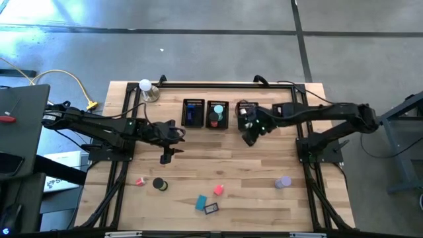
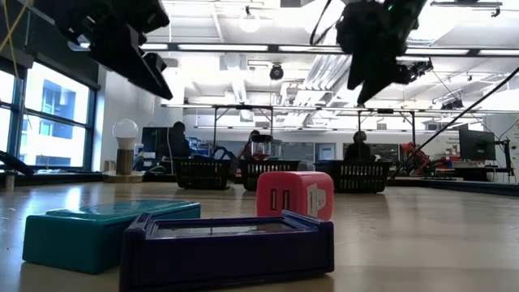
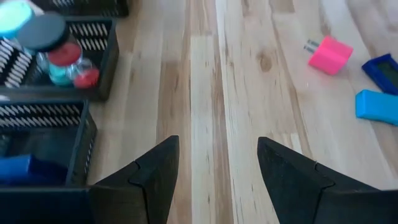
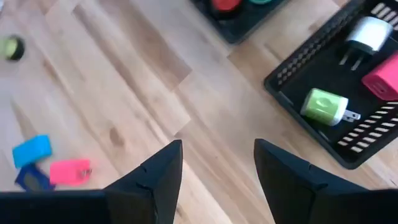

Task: Pick & Place Office items
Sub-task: Put the light purple hourglass into the middle black bin

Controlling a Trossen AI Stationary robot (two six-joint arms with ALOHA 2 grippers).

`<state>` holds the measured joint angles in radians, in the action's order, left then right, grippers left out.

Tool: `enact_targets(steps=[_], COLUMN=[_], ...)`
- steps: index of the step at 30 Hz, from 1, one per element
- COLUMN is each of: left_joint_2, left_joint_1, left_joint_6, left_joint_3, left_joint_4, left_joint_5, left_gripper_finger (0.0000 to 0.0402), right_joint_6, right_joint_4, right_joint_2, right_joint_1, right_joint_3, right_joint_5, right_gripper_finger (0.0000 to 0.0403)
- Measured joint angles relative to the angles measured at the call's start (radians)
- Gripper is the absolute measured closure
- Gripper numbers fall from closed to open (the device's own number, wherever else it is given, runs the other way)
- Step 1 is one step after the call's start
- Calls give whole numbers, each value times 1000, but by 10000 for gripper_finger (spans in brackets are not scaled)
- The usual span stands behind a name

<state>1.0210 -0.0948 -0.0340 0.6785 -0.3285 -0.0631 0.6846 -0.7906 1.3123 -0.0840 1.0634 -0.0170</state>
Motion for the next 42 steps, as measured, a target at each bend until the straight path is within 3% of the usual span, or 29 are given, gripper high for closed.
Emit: enact_targets(steps=[12,17,27,31,34,42], left_joint_2=[0,0,5,19,38,114], left_joint_1=[0,0,-14,-21,-21,-21], left_joint_6=[-27,-37,-47,-42,-42,-24], left_joint_3=[0,0,0,0,0,0], left_joint_4=[42,42,42,45,47,46], left_joint_5=[1,15,17,19,19,18], left_gripper_finger=[190,190,190,190,190,190], right_joint_6=[82,173,462,500,530,825], right_joint_4=[19,20,-142,-178,-212,-428], right_joint_2=[-17,-17,-13,-13,-21,-26], right_joint_1=[228,278,280,280,281,373], right_joint_3=[0,0,0,0,0,0], right_joint_5=[-255,-292,-337,-323,-245,-54], right_gripper_finger=[215,213,117,84,66,54])
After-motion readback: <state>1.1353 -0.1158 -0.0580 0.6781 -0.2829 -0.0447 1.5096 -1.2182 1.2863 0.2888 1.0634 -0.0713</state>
